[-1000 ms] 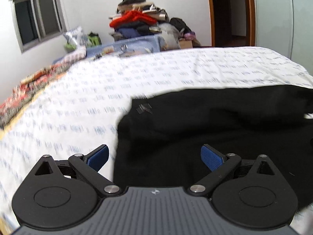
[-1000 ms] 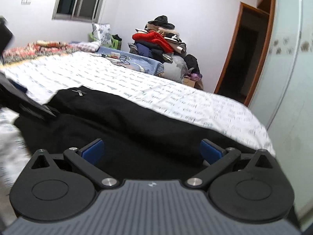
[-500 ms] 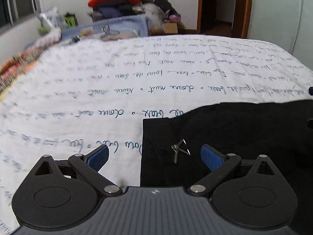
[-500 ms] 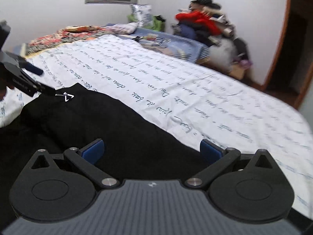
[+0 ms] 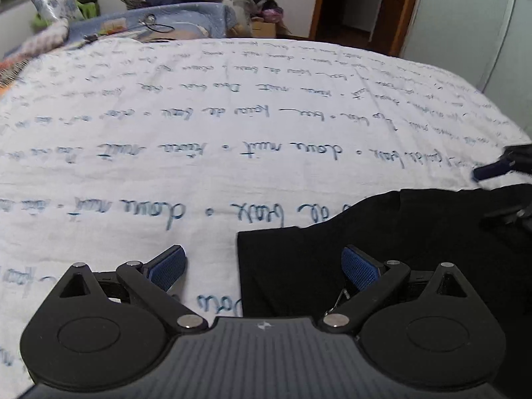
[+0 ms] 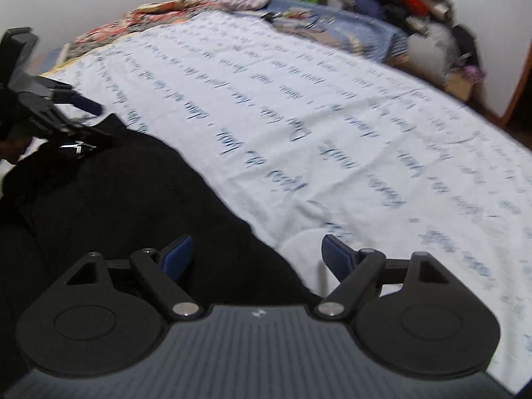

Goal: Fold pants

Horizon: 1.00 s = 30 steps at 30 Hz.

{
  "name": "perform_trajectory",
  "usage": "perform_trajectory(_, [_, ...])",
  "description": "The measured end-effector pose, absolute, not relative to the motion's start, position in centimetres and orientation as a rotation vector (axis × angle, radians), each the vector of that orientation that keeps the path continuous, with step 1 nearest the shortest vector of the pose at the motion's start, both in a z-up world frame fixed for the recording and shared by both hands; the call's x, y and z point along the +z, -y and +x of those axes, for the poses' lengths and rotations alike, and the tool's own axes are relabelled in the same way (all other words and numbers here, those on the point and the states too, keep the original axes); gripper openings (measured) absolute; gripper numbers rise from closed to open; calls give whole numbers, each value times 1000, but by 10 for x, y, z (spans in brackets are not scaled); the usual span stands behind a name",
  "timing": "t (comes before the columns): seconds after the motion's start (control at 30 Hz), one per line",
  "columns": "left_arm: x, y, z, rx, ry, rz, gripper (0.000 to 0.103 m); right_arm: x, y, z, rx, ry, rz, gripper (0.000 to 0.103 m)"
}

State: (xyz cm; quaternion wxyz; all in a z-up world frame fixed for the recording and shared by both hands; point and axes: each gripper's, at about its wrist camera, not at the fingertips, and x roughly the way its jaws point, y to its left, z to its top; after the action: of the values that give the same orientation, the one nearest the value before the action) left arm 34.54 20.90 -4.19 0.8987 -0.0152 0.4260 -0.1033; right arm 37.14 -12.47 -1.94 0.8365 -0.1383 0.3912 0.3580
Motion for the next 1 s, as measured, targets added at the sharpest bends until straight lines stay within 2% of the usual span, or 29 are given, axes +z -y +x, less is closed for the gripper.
perform_trajectory(0.07, [-43, -207, 348, -249, -872, -25, 100, -27, 119, 379, 792, -868, -280, 82])
perform_trajectory(0.13, [-42, -202, 347, -269, -852, -11, 100, -31, 118, 384, 836, -900, -263, 71])
perform_trajectory(0.17, [-40, -199, 345, -282, -835, -1, 93, -32, 119, 385, 860, -909, -254, 66])
perform_trajectory(0.2, [-39, -195, 344, -301, -822, 15, 73, -31, 119, 385, 874, -909, -252, 48])
perform_trajectory(0.23, [-38, -190, 343, -302, -816, 45, 64, -30, 121, 383, 892, -901, -253, 27])
perform_trajectory(0.33, [-36, -181, 341, -287, -788, 94, 46, -27, 119, 375, 888, -868, -302, 11])
perform_trajectory(0.43, [-32, -178, 338, -277, -752, 107, 43, -20, 117, 366, 828, -810, -342, 5])
perform_trajectory(0.5, [-28, -178, 339, -255, -720, 105, 40, -13, 112, 360, 773, -739, -398, 4])
perform_trajectory(0.7, [-23, -186, 354, -177, -695, 43, 39, -2, 80, 343, 587, -474, -652, 3])
perform_trajectory(0.77, [-30, -180, 357, -159, -718, 81, 39, -7, 70, 340, 548, -438, -711, 3])
perform_trajectory(0.9, [-15, -169, 336, -160, -610, 168, 39, -19, 61, 325, 510, -377, -813, 3])
perform_trajectory(1.0, [-1, -170, 323, -164, -568, 188, 39, -6, 65, 306, 496, -315, -791, 2])
